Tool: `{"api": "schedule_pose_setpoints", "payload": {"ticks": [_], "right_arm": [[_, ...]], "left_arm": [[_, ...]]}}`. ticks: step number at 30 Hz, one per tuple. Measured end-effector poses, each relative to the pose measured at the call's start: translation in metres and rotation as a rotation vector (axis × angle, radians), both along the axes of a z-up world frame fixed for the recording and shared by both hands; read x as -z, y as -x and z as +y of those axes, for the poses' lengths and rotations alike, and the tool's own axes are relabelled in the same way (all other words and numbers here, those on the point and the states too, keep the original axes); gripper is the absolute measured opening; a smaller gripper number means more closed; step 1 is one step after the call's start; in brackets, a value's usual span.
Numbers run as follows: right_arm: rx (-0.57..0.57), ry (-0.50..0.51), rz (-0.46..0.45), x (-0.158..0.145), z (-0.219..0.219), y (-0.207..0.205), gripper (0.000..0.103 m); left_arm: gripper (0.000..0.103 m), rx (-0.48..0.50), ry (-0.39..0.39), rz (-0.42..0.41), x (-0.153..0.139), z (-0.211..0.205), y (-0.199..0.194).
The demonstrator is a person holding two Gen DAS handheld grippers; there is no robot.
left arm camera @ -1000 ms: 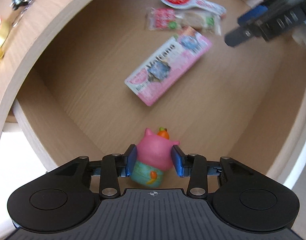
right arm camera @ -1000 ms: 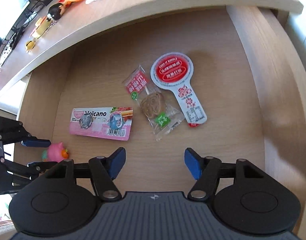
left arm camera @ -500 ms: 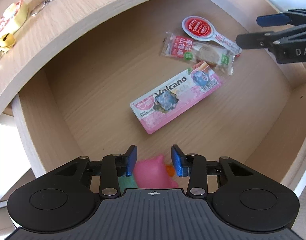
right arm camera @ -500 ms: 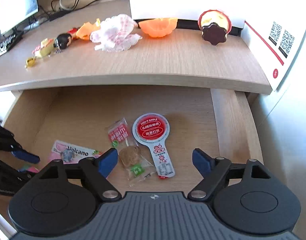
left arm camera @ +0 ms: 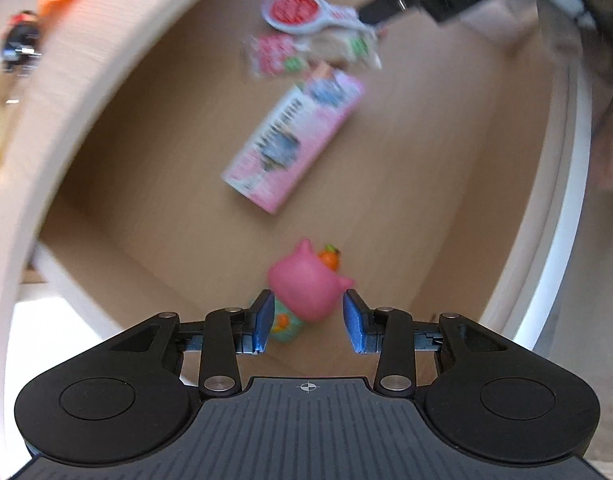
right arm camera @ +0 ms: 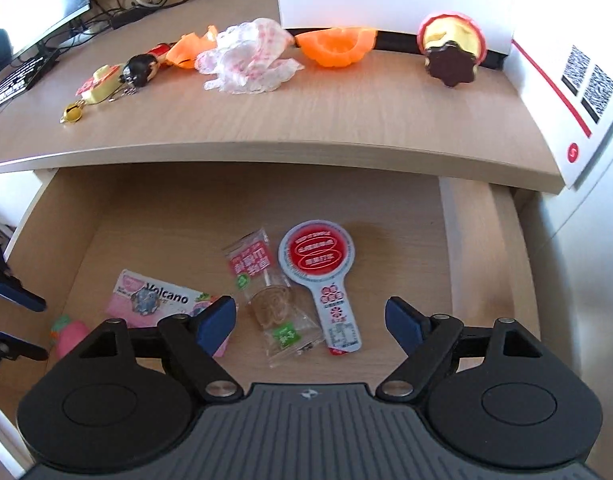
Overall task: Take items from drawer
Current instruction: 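Hold the pink pig toy in the left tool while the right grasps the Volcano biscuit box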
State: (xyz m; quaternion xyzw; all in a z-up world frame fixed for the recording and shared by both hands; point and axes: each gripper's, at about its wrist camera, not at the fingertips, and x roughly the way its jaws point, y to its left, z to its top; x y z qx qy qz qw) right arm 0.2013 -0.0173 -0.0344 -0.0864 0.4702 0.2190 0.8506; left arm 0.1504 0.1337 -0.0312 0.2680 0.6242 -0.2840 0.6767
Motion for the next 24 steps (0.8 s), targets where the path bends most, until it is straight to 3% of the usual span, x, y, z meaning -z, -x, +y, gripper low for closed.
{"api": "schedule_pose_setpoints", "payload": {"ticks": [5,9,11,13,17,21,24], "right_arm": [[-0.066,0.020,0.010,0.002,0.010,0.012,0.082],[-0.116,0.068,-0.031,0.005,0.020,0.023,0.082],[-0.132,0.081,-0.052,0.003,0.021,0.027,0.083],[-0.146,0.076,-0.053,0.002,0.025,0.028,0.083],[-0.225,0.059,-0.046,-0.001,0.036,0.032,0.083],[-0.316,0.109,-0.057,0.002,0.052,0.040,0.083],[-0.353,0.122,-0.050,0.006,0.060,0.035,0.083]], "left_arm": [[0.045,-0.019,-0.039,-0.025,0.008,-0.001,0.002],[0.049,-0.175,0.073,-0.062,0.003,0.009,-0.013],[0.047,-0.285,0.124,-0.112,0.000,0.019,-0.019],[0.045,-0.357,0.163,-0.108,-0.001,0.026,-0.018],[0.046,-0.327,0.135,-0.078,-0.005,0.030,-0.005],[0.048,-0.382,0.161,-0.054,0.005,0.036,-0.008],[0.049,-0.361,0.138,-0.047,0.007,0.031,-0.005]]}}
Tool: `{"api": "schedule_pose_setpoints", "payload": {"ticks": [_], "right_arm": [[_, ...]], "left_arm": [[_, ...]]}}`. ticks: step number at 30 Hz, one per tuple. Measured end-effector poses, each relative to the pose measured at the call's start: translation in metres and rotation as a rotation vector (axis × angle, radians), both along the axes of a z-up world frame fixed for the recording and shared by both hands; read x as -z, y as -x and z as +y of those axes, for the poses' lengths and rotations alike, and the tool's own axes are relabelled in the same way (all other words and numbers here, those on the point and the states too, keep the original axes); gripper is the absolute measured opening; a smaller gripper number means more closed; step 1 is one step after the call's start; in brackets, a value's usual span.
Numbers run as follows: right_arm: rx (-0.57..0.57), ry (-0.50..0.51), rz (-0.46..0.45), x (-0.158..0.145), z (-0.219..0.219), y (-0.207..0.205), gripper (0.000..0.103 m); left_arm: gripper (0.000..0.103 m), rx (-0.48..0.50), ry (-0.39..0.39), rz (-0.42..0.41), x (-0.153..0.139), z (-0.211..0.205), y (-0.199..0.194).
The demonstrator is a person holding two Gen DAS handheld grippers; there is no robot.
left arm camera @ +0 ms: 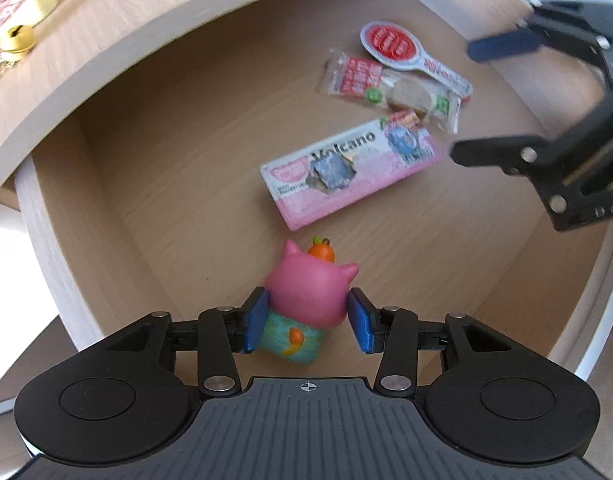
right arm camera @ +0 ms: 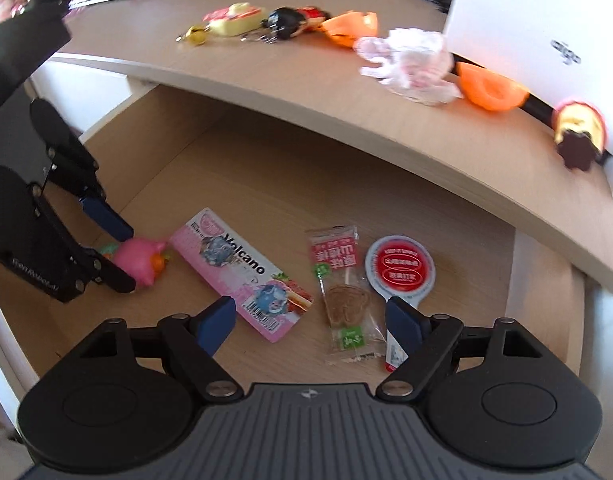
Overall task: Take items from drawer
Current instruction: 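Hold the pink pig toy in the left tool while the right grasps the Volcano biscuit box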
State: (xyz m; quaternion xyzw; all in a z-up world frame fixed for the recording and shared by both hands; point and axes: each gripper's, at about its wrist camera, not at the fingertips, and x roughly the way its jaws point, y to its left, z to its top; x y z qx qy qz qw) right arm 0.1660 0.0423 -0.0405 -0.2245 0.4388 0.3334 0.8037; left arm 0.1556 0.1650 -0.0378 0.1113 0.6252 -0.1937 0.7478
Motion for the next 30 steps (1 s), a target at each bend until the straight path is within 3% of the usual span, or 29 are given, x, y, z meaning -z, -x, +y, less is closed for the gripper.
{"api": "schedule_pose_setpoints", "payload": {"ticks": [5,10,14,16,18,20,24,30], "right_arm": [[-0.080,0.033,0.040,0.017,0.023,-0.017,0.083],[-0.208,0.079,0.060,0.037,0.054,-0.030,0.083],[-0.252,0.041,0.100,0.039,0.068,-0.039,0.082],[-0.256,0.016,0.108,0.038,0.074,-0.042,0.076],[-0.253,0.003,0.117,0.036,0.080,-0.042,0.055],[-0.247,0.001,0.114,0.034,0.085,-0.039,0.047],[-0.234,0.021,0.122,0.034,0.084,-0.033,0.046],[-0.090,0.072,0.168,0.041,0.066,-0.043,0.046]], "left_arm": [[0.049,-0.009,-0.045,-0.020,0.013,-0.002,-0.008],[0.047,-0.109,-0.037,-0.020,0.018,-0.003,-0.009],[0.047,-0.176,-0.026,-0.015,0.016,0.001,-0.008],[0.047,-0.210,-0.006,-0.016,0.014,0.005,-0.007],[0.047,-0.245,0.016,-0.015,0.013,0.009,-0.006],[0.047,-0.276,0.030,-0.016,0.011,0.012,-0.004],[0.047,-0.296,0.031,-0.028,0.009,0.015,0.003],[0.047,-0.321,0.043,-0.042,0.003,0.024,0.011]]}}
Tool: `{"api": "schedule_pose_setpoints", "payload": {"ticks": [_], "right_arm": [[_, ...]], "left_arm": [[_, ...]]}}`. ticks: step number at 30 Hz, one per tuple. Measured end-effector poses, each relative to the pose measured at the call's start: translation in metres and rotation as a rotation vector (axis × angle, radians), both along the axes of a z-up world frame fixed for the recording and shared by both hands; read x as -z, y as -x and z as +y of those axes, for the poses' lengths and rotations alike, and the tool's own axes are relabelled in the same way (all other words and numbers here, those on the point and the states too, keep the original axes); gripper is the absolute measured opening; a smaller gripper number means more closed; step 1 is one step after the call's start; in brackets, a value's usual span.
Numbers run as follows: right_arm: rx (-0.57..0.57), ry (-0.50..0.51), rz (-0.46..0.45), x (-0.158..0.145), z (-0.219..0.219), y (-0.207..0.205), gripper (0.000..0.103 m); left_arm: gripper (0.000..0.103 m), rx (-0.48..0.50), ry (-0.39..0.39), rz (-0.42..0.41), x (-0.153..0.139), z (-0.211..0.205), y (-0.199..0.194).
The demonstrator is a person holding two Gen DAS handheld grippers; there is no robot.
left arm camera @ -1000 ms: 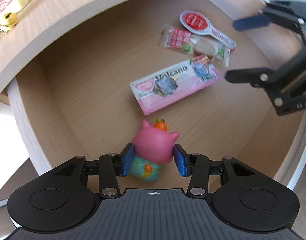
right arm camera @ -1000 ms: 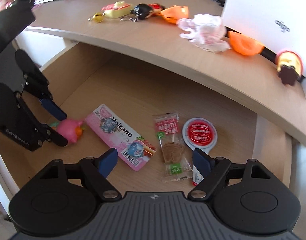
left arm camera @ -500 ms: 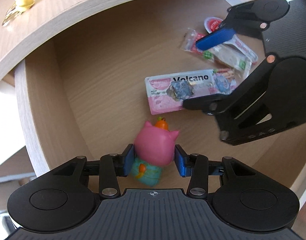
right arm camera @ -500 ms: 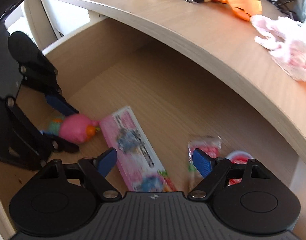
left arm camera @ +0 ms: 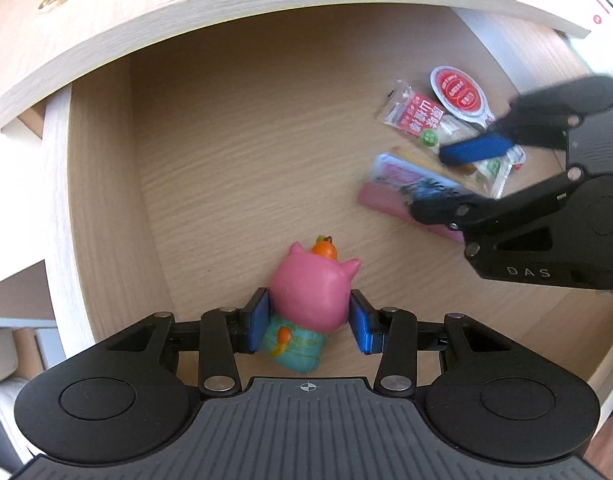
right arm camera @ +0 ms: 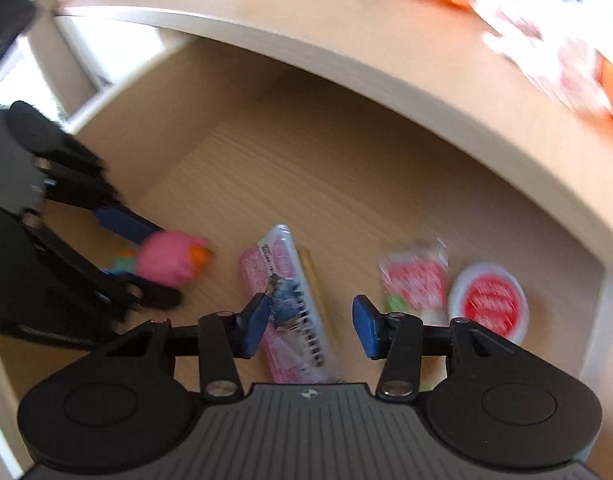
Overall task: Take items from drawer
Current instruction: 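Hold the pink pig toy in the left tool while the right grasps the Volcano biscuit box, then lift the pig toy and biscuit box out and set them on the desk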
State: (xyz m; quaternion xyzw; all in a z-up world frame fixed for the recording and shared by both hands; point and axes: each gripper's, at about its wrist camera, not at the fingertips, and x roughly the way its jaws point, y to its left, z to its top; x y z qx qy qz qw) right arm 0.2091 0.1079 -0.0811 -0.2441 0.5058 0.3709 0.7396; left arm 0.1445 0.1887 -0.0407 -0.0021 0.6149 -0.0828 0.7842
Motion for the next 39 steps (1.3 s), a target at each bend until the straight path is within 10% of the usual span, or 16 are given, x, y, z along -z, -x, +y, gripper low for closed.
{"api": "schedule_pose_setpoints", "payload": {"ticks": [12,18,30,39], "right_arm": [[-0.109,0.011,-0.016,0.009,0.034,0.004,0.056],[-0.103,0.001,-0.009,-0.004,0.042,0.006,0.025],[0.113,-0.054,-0.086,-0.067,-0.005,0.038,0.022],[0.234,-0.224,-0.234,-0.144,-0.088,0.040,0.022]], "left_arm": [[0.046,-0.009,0.008,-0.006,0.019,-0.019,-0.015],[0.046,-0.008,0.004,-0.020,0.024,-0.022,-0.015],[0.044,0.006,0.107,-0.052,0.021,-0.036,-0.001],[0.043,-0.013,0.259,-0.344,-0.093,-0.016,0.004]]}}
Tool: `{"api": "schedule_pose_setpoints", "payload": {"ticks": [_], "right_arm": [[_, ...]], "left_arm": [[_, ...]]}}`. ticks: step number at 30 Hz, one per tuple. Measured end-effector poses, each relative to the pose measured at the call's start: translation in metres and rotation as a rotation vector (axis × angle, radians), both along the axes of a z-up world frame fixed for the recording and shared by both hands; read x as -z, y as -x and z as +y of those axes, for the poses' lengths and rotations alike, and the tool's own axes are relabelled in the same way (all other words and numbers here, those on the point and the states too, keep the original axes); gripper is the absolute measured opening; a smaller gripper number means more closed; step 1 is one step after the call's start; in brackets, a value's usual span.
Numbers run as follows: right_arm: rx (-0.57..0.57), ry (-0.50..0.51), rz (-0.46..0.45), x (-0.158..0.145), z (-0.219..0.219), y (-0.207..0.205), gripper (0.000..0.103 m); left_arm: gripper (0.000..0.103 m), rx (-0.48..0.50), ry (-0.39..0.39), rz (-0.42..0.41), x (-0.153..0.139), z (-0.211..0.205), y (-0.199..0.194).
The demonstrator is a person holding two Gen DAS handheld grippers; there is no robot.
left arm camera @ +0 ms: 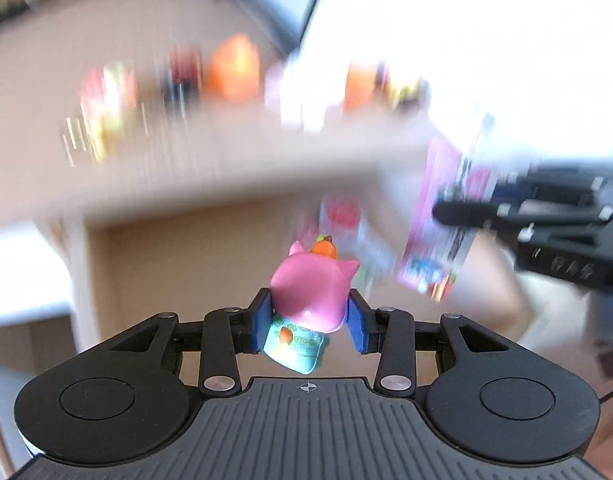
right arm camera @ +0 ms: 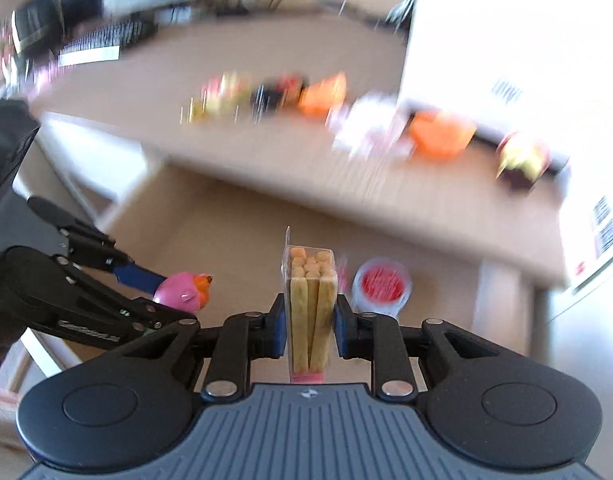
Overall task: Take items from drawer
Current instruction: 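Lift the pig toy and biscuit box out and set them on the desk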
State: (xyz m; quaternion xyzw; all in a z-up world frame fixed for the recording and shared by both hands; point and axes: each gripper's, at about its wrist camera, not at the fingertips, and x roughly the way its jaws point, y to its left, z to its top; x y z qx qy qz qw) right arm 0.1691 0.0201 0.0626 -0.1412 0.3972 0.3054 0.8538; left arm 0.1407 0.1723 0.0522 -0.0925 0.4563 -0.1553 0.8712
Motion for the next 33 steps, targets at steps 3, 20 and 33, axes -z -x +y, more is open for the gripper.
{"api": "schedule_pose_setpoints", "payload": {"ticks": [3,20,33], "right_arm": [[0.030,-0.073,-0.101,-0.039,-0.004,-0.009,0.022],[-0.087,-0.042,-0.163,-0.032,0.052,-0.078,0.022],[-0.372,0.140,-0.259,0.013,0.147,-0.094,0.022]], "left_arm": [[0.043,-0.099,-0.002,-0.175,-0.054,0.027,-0.010],[0.045,-0.426,-0.181,-0.068,0.007,0.144,-0.124],[0.048,-0.475,-0.083,-0.109,0.021,0.142,-0.129]]}}
